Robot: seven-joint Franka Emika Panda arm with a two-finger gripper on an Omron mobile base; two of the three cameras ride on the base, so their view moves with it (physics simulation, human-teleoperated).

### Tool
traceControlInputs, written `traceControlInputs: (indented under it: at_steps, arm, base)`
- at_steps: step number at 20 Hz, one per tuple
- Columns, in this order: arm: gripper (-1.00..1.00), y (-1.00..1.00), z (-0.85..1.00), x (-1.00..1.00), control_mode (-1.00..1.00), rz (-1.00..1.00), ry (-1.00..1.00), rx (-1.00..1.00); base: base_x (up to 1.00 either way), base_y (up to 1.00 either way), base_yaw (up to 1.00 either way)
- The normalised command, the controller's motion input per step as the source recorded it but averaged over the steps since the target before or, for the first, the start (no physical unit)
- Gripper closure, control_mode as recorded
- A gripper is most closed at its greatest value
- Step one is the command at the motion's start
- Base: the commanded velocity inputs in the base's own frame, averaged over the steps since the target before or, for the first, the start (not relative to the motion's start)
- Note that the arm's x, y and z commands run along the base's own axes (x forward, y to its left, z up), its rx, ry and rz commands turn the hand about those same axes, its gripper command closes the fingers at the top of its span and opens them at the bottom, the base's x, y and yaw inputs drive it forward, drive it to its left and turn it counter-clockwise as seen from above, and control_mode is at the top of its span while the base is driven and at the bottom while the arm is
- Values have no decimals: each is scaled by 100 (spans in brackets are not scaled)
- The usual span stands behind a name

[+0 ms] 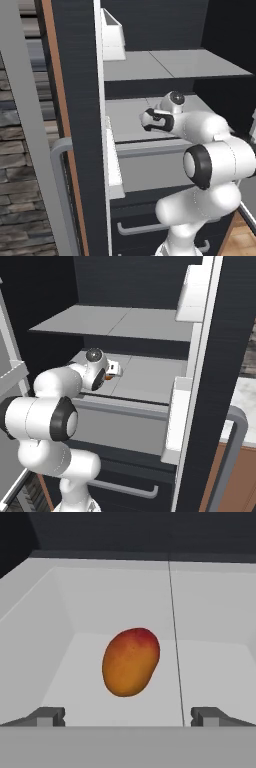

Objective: Retrieve the orange and mango from the fridge and place them into the bowl on the dining table.

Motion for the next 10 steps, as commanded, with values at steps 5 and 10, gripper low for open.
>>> traceControlInputs:
  at_steps: [5,10]
  arm:
    - [-100,0,-14,38,-100,0,0,0]
    - [-100,0,-11,38,-100,0,0,0]
  base:
    - [0,0,0]
    - [0,0,0]
